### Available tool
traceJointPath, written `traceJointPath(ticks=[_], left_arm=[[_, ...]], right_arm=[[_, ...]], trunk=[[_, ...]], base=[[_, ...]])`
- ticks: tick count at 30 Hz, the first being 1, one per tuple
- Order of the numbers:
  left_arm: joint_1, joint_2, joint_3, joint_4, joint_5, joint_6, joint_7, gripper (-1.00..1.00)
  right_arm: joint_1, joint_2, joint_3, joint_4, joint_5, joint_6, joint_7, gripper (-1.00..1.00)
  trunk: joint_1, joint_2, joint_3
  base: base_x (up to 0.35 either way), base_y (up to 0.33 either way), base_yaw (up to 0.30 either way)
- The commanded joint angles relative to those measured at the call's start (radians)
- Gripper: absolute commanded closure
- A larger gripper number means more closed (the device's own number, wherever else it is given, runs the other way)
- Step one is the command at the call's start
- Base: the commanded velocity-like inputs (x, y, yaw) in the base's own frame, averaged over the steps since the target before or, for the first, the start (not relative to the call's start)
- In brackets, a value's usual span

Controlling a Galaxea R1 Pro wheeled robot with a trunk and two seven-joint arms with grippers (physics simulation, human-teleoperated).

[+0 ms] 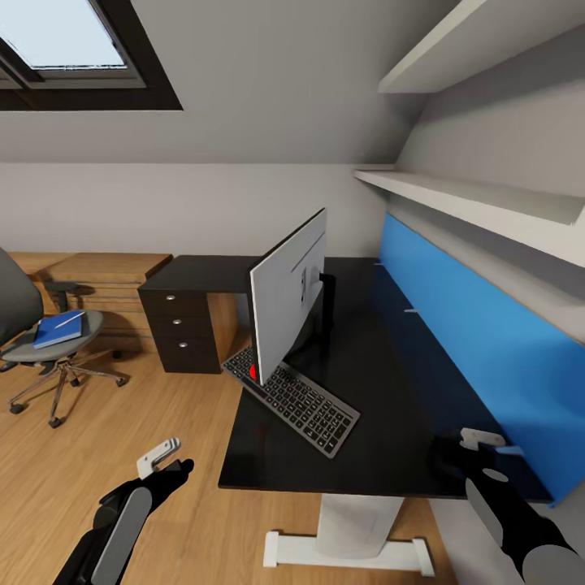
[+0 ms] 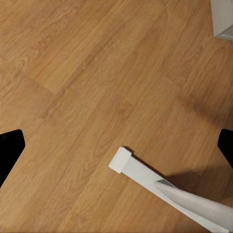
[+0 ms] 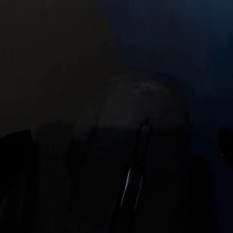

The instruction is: In the bedroom, organize the workspace by keeping the computer under the desk, ensuring the monitor is on the desk, placing the keyboard on the desk next to the monitor, placing the mouse on the desk next to the keyboard, moving the folder from the swivel chair onto the desk next to the mouse, stacking the notebook on top of the folder with the pen on top of the notebook, and positioning the swivel chair next to the desk.

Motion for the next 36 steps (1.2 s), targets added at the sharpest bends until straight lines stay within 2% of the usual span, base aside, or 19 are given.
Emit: traceJointPath(ticks=[1,18,19,36], left_arm=[[-0.001,0.0,-0.001,0.0,0.011,0.003,0.009,-1.0],[-0.001,-0.001,-0.001,0.009,0.011,0.002,0.008,-1.0],[-0.001,-0.001,-0.001,0.01,0.011,0.002,0.008,-1.0],[-0.001,-0.001,-0.001,0.016,0.011,0.001,0.008,-1.0]], right_arm=[[0.001,0.0,0.002,0.004,-0.004,0.011,-0.004,-1.0],[0.001,0.0,0.002,0.004,-0.004,0.011,-0.004,-1.0],[0.001,0.0,0.002,0.004,-0.004,0.011,-0.004,1.0],[0.001,0.0,0.002,0.004,-0.004,0.01,-0.004,1.0]], trunk=[[0.0,0.0,-0.001],[0.0,0.0,-0.001],[0.0,0.0,-0.001],[0.0,0.0,-0.001]], base=[[0.059,0.0,0.0],[0.007,0.0,0.0],[0.0,0.0,0.0],[0.0,0.0,0.0]])
